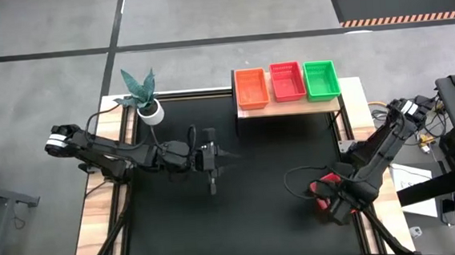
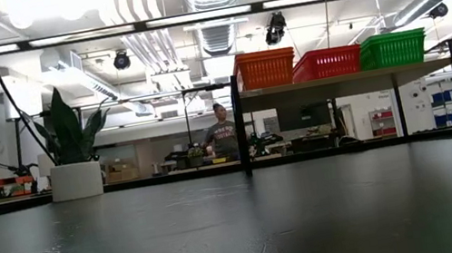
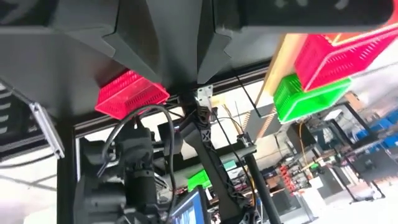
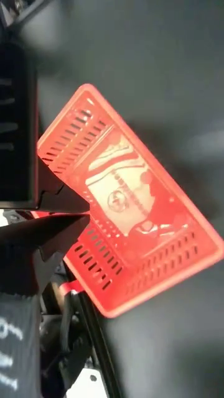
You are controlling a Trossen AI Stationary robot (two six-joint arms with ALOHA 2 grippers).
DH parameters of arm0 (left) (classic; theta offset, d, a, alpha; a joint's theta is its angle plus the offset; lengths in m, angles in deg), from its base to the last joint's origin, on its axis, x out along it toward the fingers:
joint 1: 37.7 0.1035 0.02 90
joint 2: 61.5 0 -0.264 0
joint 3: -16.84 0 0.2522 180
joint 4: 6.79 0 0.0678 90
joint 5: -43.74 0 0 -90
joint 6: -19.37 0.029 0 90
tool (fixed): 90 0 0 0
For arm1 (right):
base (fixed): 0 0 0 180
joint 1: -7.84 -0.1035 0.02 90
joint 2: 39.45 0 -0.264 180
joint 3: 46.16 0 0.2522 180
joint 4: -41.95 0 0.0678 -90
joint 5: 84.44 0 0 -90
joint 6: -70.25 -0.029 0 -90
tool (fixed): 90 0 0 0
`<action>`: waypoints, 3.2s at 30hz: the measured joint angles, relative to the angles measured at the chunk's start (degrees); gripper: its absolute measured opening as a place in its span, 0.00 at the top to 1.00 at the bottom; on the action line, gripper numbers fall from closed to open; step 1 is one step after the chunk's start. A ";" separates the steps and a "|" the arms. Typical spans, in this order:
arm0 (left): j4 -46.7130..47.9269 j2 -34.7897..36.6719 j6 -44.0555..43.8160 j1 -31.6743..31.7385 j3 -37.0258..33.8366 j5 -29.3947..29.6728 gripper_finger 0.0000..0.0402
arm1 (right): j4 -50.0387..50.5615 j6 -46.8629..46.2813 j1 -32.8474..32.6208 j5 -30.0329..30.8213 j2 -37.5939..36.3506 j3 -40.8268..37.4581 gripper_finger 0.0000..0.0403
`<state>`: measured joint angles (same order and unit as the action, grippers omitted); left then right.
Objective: Stack baskets on shelf by color
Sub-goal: Stack the red bin on the other red bins on the shelf
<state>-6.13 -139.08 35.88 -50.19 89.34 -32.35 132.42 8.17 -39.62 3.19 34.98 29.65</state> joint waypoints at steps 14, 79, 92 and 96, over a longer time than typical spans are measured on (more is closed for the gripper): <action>-4.30 -0.04 -4.21 -1.36 -0.26 -0.20 0.79 | -12.64 -1.29 -3.94 -0.14 0.92 -10.20 0.98; -5.38 -0.04 0.53 -1.92 -1.03 -0.20 0.79 | -27.66 2.70 -4.53 5.27 5.92 -2.19 0.60; -5.36 -0.07 0.94 -1.89 -1.03 -0.20 0.79 | -25.97 0.06 -4.40 5.10 18.64 -1.84 0.74; -5.32 -0.07 0.94 -1.88 -1.03 -0.20 0.79 | -26.01 1.52 -4.40 4.97 19.49 -1.31 0.87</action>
<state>-11.45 -139.14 36.83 -52.07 88.31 -32.54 106.41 9.69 -44.01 8.16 54.47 28.34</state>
